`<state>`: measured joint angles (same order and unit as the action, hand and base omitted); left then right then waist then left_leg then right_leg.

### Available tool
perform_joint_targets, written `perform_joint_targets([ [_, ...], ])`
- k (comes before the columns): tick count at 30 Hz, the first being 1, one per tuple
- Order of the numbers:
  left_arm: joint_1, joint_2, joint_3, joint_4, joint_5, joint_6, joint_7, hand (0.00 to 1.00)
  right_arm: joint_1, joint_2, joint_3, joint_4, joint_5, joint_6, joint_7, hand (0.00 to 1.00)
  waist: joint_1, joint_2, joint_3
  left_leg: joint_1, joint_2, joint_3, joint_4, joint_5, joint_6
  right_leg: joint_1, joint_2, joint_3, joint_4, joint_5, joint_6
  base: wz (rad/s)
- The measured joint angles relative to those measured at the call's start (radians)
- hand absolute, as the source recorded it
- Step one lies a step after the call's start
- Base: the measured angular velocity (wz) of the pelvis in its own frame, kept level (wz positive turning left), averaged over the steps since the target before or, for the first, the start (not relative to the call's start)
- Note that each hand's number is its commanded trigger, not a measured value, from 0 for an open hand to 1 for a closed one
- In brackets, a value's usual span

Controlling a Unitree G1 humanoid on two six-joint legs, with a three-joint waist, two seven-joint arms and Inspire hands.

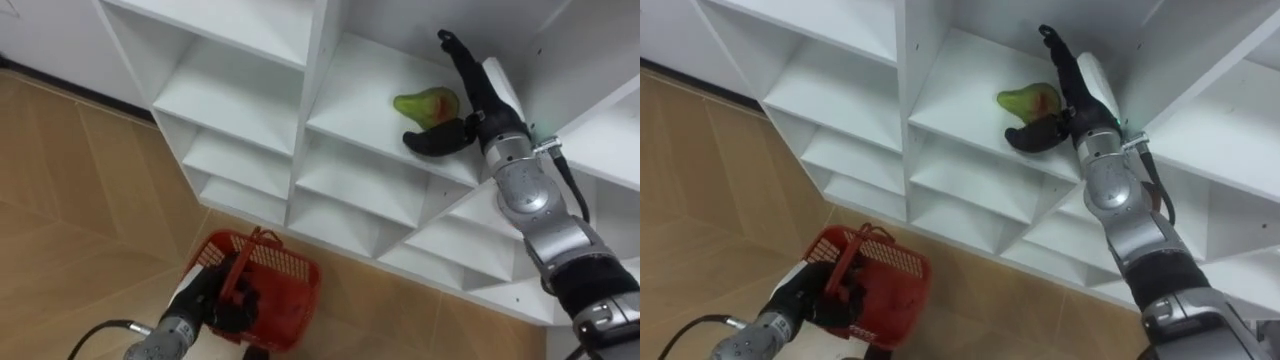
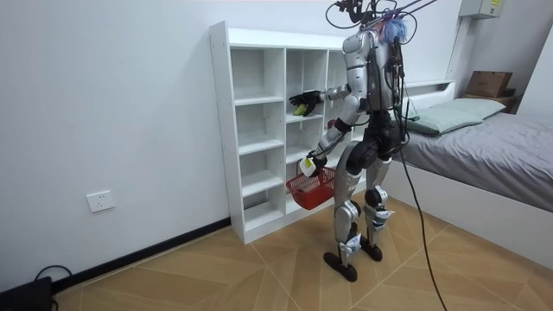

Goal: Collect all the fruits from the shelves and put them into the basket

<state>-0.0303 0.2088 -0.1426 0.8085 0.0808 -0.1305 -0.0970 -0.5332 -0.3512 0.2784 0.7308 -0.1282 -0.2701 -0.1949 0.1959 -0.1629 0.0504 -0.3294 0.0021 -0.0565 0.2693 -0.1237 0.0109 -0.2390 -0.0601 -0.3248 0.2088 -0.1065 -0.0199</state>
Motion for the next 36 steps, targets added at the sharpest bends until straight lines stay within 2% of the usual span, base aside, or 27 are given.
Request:
perform_joint_targets([
  [8, -0.001, 0.000, 0.000, 0.017, 0.000, 0.000, 0.006, 1.00, -0.007, 0.000, -0.008, 0.000, -0.006, -0.020, -0.004, 0.00, 0.001, 0.017, 0.0013, -0.017, 0.000, 0.002, 0.007, 0.003, 0.000, -0.022, -0.003, 0.007, 0.014, 0.000, 0.000, 0.00],
  [13, -0.010, 0.000, 0.000, 0.018, 0.000, 0.000, 0.006, 1.00, -0.011, 0.000, -0.012, 0.000, -0.006, -0.024, -0.005, 0.00, 0.001, 0.033, -0.0039, -0.028, -0.001, 0.001, 0.006, 0.007, 0.000, -0.035, -0.006, 0.005, 0.020, 0.000, 0.000, 0.00],
  [18, -0.028, 0.000, -0.008, 0.038, 0.000, 0.000, 0.006, 1.00, -0.012, 0.000, -0.012, 0.007, -0.006, -0.025, -0.005, 0.00, 0.002, 0.033, -0.0038, -0.028, -0.002, 0.001, 0.006, 0.011, 0.000, -0.041, -0.008, 0.005, 0.029, 0.000, 0.000, 0.00],
  [36, -0.036, 0.000, -0.020, 0.050, -0.001, 0.001, 0.006, 1.00, -0.012, 0.000, -0.012, 0.035, 0.000, -0.023, 0.011, 0.00, -0.001, 0.034, -0.0042, -0.029, -0.004, 0.001, 0.008, 0.013, 0.002, -0.042, -0.011, -0.001, 0.029, 0.000, 0.000, 0.00],
])
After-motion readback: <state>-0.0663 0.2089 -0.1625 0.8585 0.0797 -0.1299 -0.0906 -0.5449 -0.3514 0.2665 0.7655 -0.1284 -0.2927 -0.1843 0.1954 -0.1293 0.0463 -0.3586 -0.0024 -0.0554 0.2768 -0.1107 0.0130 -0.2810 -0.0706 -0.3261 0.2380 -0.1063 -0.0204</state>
